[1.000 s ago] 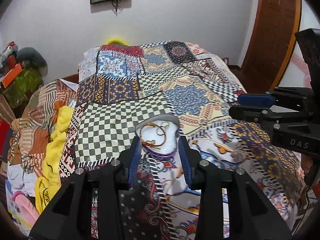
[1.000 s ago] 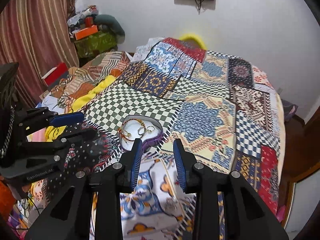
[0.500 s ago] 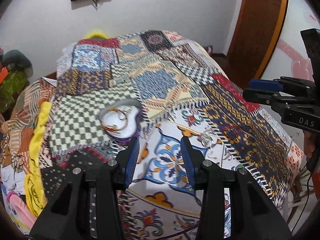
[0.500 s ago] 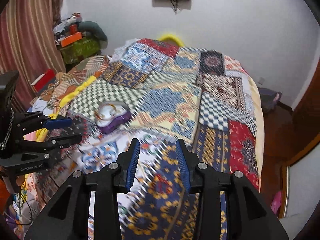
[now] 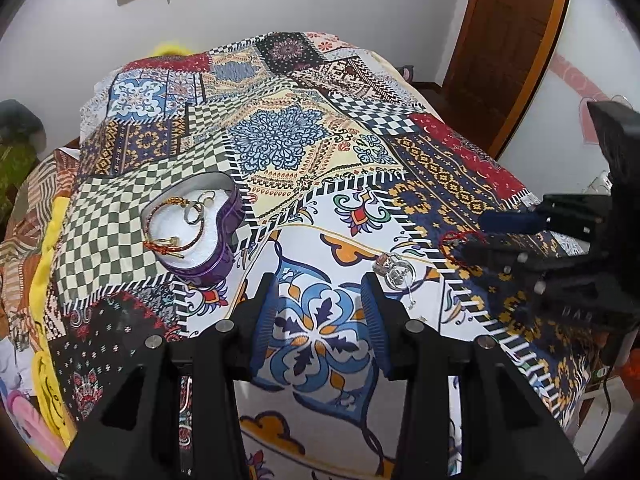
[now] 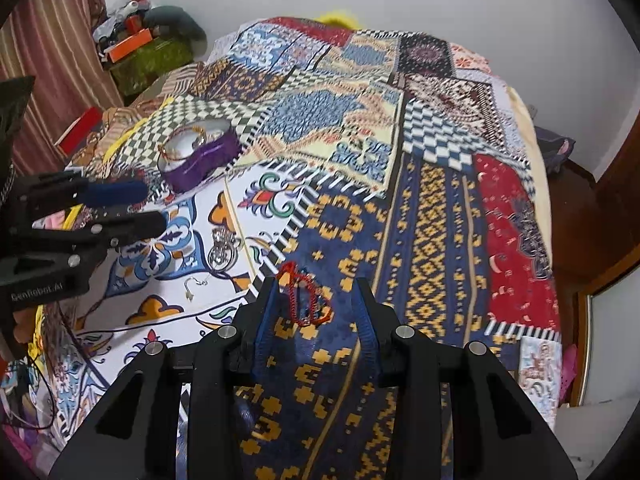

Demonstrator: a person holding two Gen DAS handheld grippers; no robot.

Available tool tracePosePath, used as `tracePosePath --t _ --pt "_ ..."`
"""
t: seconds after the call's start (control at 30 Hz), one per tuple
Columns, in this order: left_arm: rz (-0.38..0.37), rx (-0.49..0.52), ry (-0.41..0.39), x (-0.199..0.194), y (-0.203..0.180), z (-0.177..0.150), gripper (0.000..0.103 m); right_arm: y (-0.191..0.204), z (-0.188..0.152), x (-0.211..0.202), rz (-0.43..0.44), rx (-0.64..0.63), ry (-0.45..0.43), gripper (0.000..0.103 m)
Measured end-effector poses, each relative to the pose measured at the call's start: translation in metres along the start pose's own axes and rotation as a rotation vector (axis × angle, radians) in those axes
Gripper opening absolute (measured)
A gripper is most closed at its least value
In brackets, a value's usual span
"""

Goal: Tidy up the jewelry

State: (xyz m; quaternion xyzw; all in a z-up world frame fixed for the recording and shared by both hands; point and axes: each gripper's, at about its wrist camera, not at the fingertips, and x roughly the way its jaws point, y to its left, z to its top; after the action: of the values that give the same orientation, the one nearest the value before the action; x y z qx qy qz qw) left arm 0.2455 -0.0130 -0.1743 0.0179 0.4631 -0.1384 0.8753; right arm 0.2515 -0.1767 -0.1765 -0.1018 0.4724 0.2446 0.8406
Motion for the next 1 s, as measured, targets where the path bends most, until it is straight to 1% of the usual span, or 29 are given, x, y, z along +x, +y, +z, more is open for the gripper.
tracePosePath --t 0.2,0.27,0.3,0.33,0.4,0.47,0.57,0.73,0.8,0.83,1.0 --pt "-0.044 -0.007 0.024 0.015 0.001 0.005 0.04 -0.004 -0.008 0.009 0.03 0.008 0.011 0.034" --pt "-0.067 0.0 0.03 0.019 -0.001 0.007 0.033 -0.007 -0.008 0.009 0.049 0.023 0.008 0.034" --pt "-0.078 0.005 0.032 0.02 -0.003 0.008 0.031 -0.007 -0.009 0.009 0.054 0.026 0.004 0.033" --pt "-0.085 0.01 0.033 0.021 -0.005 0.009 0.029 -0.008 -0.01 0.009 0.058 0.024 -0.002 0.032" --pt "-0.093 0.018 0.032 0.025 -0.009 0.01 0.029 -0.007 -0.011 0.009 0.065 0.021 -0.009 0.026" --pt "-0.102 0.023 0.036 0.027 -0.013 0.012 0.028 -0.007 -0.011 0.009 0.072 0.02 -0.015 0.017" --pt "-0.11 0.024 0.037 0.029 -0.017 0.014 0.028 -0.004 -0.011 0.009 0.069 0.013 -0.023 0.011" --pt "-0.118 0.023 0.049 0.035 -0.021 0.017 0.027 -0.001 -0.012 0.008 0.065 0.003 -0.035 0.007" --pt "-0.131 0.024 0.056 0.038 -0.022 0.017 0.02 0.0 -0.013 0.007 0.062 0.0 -0.04 0.007" --pt "-0.137 0.023 0.057 0.039 -0.022 0.018 0.013 0.0 -0.013 0.007 0.062 0.0 -0.042 0.007" --pt "-0.135 0.017 0.04 0.035 -0.021 0.017 0.012 -0.001 -0.013 0.004 0.064 0.011 -0.056 0.007"
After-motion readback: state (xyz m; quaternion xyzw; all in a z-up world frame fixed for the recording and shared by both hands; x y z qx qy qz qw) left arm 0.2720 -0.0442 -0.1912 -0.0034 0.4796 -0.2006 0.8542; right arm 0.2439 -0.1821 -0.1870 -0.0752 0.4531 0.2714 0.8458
